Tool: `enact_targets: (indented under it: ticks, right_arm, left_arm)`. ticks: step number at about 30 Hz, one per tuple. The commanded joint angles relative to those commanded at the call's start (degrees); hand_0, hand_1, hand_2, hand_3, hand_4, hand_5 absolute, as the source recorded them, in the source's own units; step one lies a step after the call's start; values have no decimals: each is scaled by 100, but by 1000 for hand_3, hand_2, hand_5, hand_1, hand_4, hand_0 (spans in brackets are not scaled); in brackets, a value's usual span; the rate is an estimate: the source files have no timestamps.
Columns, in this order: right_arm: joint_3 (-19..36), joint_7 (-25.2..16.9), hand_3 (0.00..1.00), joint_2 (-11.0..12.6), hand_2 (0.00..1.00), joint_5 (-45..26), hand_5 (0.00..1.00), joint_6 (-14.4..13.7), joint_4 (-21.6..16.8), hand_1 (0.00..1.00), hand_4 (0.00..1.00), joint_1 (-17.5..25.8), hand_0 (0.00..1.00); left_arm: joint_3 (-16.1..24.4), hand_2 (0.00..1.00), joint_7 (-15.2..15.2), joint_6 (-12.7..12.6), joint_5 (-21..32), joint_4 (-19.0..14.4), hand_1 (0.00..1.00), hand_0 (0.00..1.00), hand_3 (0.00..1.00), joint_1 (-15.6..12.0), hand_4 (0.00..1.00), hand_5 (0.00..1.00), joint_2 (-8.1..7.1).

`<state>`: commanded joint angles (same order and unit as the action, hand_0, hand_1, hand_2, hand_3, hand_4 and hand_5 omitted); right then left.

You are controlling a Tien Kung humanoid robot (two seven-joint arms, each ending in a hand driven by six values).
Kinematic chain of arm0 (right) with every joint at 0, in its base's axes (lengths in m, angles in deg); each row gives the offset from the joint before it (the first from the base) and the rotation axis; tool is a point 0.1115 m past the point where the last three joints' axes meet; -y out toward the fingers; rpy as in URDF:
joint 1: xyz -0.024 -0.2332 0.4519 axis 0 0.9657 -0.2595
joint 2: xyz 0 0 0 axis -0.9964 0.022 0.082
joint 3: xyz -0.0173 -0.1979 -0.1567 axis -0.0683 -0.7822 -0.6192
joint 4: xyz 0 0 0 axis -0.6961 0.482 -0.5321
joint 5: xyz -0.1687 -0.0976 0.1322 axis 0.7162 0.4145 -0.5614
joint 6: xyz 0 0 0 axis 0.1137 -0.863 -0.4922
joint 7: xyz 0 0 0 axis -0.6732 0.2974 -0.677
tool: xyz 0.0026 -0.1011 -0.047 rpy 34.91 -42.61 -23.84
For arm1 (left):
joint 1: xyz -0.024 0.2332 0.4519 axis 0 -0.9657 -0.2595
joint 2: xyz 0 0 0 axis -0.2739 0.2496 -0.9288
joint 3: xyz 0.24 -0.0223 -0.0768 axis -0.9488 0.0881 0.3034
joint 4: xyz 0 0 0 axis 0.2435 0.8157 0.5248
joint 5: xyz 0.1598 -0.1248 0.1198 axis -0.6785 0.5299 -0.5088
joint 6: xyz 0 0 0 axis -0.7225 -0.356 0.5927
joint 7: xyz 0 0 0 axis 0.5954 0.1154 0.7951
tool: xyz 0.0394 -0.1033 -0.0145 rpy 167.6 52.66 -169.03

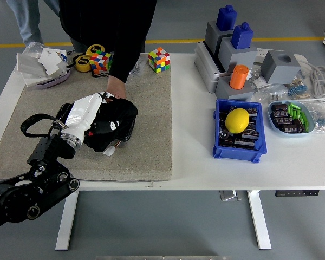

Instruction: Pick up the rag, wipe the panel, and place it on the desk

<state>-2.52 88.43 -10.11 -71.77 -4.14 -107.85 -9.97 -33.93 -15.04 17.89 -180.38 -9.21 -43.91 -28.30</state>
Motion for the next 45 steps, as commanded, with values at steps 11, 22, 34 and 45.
enact_targets:
  ticks: [11, 22, 34, 45]
  right_arm:
    - [47, 32, 619, 1, 679, 19, 582, 5, 0, 655, 998, 25, 724]
    - [69, 46, 622, 5, 679, 32, 585, 6, -7, 656, 998, 16, 724]
    - [104, 69, 623, 10, 679, 57, 590, 18, -9, 655, 998, 23, 724]
    - [111, 72, 625, 2, 679, 59, 595, 18, -7, 657, 998, 26, 725]
  left_arm:
    - [217, 387, 67, 2, 4, 198, 117, 206, 660, -118, 639, 2, -216]
    - [534, 388, 82, 23, -44, 312, 117, 206, 661, -181, 637, 2, -412]
    - [855, 388, 112, 11, -41, 434, 117, 206, 661, -264, 637, 2, -538]
    - [1282, 388, 167, 12, -87, 686, 117, 204, 662, -353, 636, 2, -694]
